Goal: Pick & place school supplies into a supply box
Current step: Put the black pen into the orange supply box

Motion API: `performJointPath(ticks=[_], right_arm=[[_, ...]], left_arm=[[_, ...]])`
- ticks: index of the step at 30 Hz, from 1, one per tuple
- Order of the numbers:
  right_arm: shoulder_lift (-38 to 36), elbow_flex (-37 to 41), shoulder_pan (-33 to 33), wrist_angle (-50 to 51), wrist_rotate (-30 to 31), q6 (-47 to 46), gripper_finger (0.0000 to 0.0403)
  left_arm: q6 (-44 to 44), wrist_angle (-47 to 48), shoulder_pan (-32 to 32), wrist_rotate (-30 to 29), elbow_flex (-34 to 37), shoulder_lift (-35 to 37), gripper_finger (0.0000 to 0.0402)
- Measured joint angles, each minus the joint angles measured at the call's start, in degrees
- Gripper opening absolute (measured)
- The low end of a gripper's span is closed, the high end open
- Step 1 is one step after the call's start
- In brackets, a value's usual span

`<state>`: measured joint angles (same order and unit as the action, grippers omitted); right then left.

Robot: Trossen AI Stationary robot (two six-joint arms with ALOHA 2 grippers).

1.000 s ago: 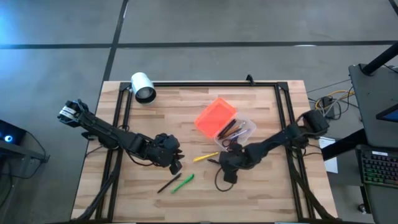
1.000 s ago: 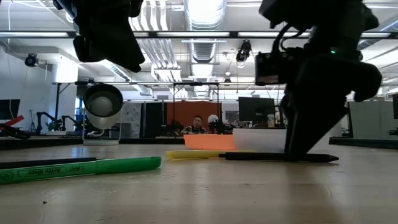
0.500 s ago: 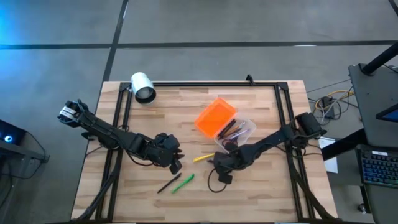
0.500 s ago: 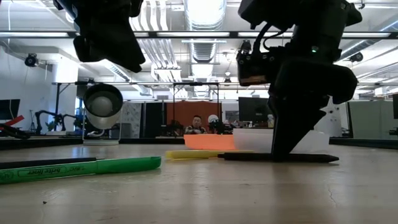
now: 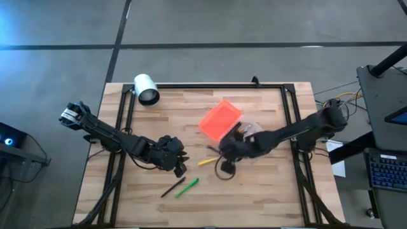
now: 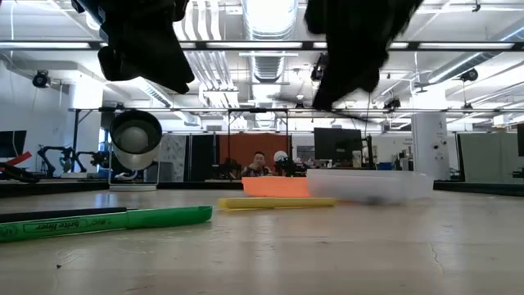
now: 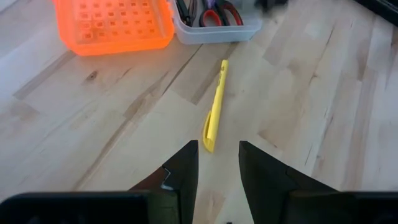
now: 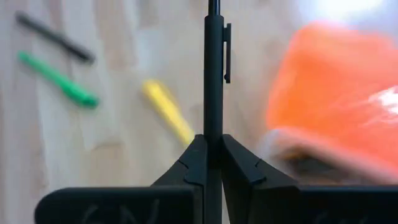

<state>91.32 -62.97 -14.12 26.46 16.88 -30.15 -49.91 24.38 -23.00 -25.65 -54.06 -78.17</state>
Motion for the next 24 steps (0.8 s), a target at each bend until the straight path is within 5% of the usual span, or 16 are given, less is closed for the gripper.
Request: performJointPath(ticks=[4, 9, 14, 24], right_arm=[[-5.5, -0.2, 3.6, 9.9, 4.2, 5.9, 0.0014], [-6.5, 3.0, 9.7, 21.9, 1.5, 13.5, 0.0014], [-4.3, 6.7, 11.4, 20.6, -2.9, 27.6, 0.0034], [-0.8, 7.3, 11.3, 19.7, 7.4, 50.0, 0.0120]], left_arm=[[-0.1, -0.4, 0.0, 0.0, 0.0, 0.0, 0.0098], [-1.5, -0.4, 0.0, 0.0, 0.0, 0.0, 0.0098], [-2.7, -0.4, 0.0, 0.1, 0.0, 0.0, 0.0098], [-9.5, 1.0, 0.0, 7.1, 2.6, 0.0, 0.0098]])
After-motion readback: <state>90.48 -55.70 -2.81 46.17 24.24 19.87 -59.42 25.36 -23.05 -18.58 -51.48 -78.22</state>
